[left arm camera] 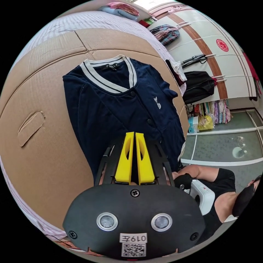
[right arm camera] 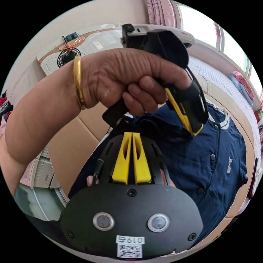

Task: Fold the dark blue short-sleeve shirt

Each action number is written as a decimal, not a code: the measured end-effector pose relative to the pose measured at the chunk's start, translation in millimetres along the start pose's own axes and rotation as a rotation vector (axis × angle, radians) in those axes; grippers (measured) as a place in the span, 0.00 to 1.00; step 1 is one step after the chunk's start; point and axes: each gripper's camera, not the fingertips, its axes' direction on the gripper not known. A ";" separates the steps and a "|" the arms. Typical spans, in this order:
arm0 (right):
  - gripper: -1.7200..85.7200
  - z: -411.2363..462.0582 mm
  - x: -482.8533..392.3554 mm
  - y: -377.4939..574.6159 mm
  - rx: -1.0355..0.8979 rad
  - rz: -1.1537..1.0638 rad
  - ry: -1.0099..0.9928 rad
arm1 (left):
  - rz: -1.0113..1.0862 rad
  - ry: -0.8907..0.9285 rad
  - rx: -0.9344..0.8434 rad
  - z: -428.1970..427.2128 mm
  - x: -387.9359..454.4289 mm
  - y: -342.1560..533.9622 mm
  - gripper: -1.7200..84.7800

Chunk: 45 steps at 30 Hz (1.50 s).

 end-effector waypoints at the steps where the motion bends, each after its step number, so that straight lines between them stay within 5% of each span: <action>1: 0.01 -4.4 0.1 5.7 0.009 -0.008 -0.004 | 0.008 0.004 0.014 -3.1 2.8 4.8 0.04; 7: 0.01 -66.9 6.4 63.5 0.150 -0.129 0.036 | 0.098 -0.047 0.235 -49.6 38.9 89.8 0.04; 12: 0.01 -115.1 11.4 88.3 0.292 -0.259 0.215 | 0.247 -0.519 0.471 -38.3 112.4 221.8 0.04; 21: 0.02 -60.8 22.3 84.6 0.170 -0.444 0.309 | 0.382 -1.093 0.311 123.4 204.1 317.7 0.10; 29: 0.10 -27.4 10.7 85.4 0.081 -0.645 0.327 | 0.426 -1.141 0.260 180.7 230.3 330.9 0.09; 45: 0.01 14.6 -26.2 96.0 0.043 -0.734 0.492 | 0.413 -1.190 0.205 239.4 258.4 372.3 0.03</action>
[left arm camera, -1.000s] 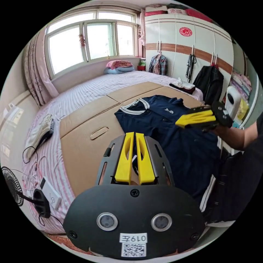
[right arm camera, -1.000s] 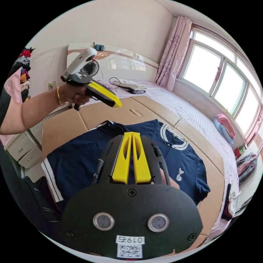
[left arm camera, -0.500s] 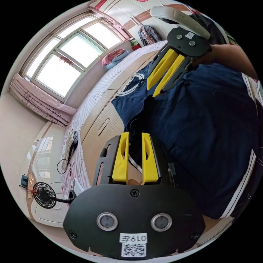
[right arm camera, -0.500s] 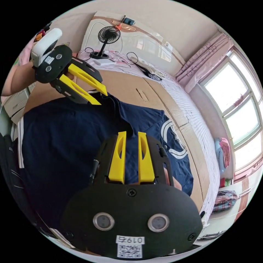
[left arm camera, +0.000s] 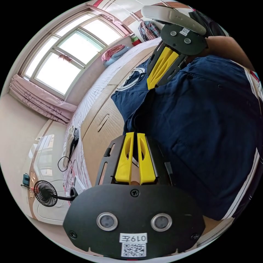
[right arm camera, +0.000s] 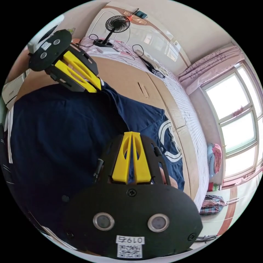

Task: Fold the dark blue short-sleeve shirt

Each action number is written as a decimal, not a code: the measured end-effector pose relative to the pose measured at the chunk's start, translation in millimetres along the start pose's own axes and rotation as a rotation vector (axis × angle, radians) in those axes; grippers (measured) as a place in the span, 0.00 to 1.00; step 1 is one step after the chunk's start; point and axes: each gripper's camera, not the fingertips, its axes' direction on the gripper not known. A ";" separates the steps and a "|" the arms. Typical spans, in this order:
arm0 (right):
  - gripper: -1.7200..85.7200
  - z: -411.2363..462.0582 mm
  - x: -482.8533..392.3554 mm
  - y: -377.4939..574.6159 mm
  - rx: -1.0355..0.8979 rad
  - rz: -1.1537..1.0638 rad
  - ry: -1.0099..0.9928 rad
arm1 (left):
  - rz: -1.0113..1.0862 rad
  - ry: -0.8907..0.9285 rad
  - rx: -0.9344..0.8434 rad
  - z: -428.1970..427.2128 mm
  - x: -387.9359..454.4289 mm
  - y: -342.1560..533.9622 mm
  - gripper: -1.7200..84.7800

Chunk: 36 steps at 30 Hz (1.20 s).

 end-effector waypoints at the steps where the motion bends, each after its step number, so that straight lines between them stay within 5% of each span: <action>1: 0.01 0.1 -3.5 0.0 -0.005 -0.019 0.020 | 0.009 -0.004 -0.004 -0.5 2.2 0.8 0.03; 16: 0.07 -4.4 -30.7 -12.9 0.048 0.173 -0.110 | 0.013 -0.013 -0.002 -12.0 32.4 8.3 0.03; 25: 0.05 9.3 -85.1 -49.6 -0.036 -0.015 0.012 | -0.008 0.010 0.007 -16.0 32.2 9.6 0.03; 33: 0.01 16.0 -164.8 -68.5 -0.134 -0.483 0.392 | 0.065 -0.008 0.010 -19.9 34.9 9.9 0.03; 36: 0.01 27.1 -181.8 -68.4 -0.164 -0.575 0.390 | 0.111 -0.016 -0.009 -18.8 35.8 6.5 0.03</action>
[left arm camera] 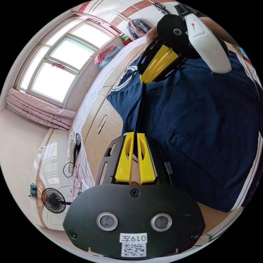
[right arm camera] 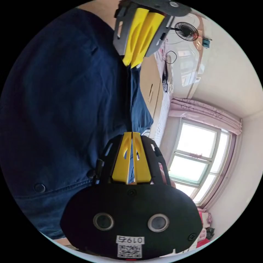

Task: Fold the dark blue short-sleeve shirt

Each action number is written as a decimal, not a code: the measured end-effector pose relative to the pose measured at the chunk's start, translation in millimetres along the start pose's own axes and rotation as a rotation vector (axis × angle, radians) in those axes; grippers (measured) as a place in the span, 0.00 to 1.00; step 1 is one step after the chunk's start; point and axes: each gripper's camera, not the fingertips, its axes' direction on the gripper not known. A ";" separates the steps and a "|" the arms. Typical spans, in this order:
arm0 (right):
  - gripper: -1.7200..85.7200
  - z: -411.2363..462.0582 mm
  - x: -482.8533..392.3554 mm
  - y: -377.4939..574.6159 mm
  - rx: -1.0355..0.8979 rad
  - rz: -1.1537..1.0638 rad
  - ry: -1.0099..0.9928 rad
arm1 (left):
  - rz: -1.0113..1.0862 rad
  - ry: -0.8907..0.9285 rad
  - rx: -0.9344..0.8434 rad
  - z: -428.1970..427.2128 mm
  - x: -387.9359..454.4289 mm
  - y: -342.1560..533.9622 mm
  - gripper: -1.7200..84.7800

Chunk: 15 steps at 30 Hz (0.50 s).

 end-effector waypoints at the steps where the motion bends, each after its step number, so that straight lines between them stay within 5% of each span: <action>1: 0.01 0.9 -1.2 -1.5 0.001 -0.005 -0.005 | 0.004 0.004 -0.005 0.6 -0.8 -0.8 0.03; 15: 0.01 6.5 12.1 -2.4 0.021 -0.036 0.009 | -0.046 0.129 0.018 -11.7 -52.0 7.1 0.03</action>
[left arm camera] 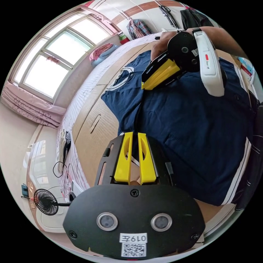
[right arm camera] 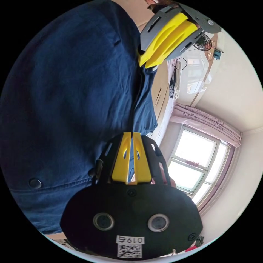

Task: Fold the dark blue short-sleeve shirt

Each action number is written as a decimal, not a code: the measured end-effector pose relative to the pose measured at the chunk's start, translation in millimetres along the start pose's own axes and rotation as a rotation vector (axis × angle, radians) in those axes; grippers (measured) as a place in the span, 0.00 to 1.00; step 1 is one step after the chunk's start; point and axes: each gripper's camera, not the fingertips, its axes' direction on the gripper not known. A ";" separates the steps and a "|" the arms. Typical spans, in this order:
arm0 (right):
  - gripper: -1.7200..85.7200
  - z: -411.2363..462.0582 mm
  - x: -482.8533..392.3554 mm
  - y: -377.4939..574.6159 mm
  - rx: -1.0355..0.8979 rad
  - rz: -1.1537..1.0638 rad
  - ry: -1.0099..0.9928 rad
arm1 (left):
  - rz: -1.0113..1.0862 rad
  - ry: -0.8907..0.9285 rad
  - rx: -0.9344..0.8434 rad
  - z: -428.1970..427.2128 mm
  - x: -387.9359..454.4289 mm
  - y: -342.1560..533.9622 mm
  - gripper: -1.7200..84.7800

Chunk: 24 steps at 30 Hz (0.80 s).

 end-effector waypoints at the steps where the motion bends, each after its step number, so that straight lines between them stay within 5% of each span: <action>1: 0.01 -0.2 1.7 2.3 0.002 0.002 0.001 | 0.005 -0.006 -0.001 -1.8 -1.0 1.1 0.03; 7: 0.01 -5.2 28.1 37.3 0.053 0.084 -0.002 | -0.019 0.024 0.046 -23.8 -25.9 16.9 0.03; 12: 0.01 24.5 84.8 55.9 0.087 0.324 -0.066 | -0.258 0.016 0.141 -22.4 -82.1 9.4 0.03; 24: 0.01 133.7 132.8 123.0 0.063 0.398 -0.210 | -0.279 0.078 -0.003 22.8 -147.7 29.9 0.04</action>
